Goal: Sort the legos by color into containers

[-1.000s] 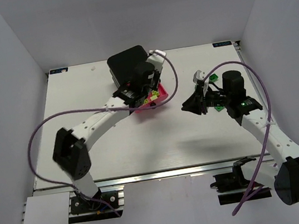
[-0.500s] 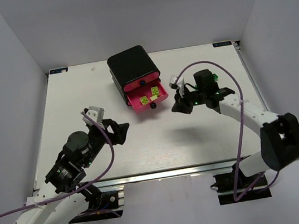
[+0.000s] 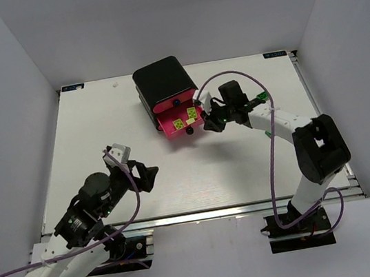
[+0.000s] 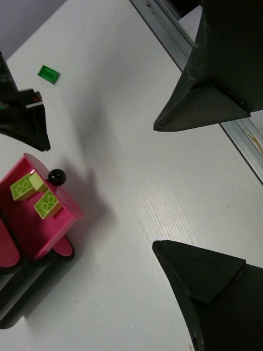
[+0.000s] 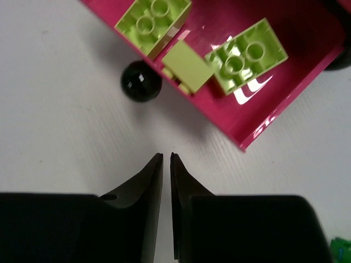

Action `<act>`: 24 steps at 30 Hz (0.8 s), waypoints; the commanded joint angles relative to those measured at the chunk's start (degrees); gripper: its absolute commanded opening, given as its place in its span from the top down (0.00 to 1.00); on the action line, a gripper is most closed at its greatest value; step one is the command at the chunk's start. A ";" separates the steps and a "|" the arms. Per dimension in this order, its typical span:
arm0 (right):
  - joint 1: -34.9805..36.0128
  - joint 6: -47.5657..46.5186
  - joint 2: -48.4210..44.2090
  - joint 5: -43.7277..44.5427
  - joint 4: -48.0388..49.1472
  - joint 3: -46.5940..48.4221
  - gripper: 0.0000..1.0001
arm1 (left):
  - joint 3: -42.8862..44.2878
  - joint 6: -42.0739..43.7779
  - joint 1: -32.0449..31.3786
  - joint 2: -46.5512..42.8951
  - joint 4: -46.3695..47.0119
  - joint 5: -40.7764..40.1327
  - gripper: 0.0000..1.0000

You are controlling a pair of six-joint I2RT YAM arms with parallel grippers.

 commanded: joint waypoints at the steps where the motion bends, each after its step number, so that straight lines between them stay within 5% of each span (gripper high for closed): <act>1: 0.88 -2.59 3.58 1.15 0.01 6.06 0.85 | -0.02 -0.24 0.24 -2.83 -0.30 0.84 0.10; 24: 3.08 6.63 14.48 10.99 11.96 14.76 0.92 | -0.19 -0.50 0.24 -4.95 -0.66 -0.40 0.09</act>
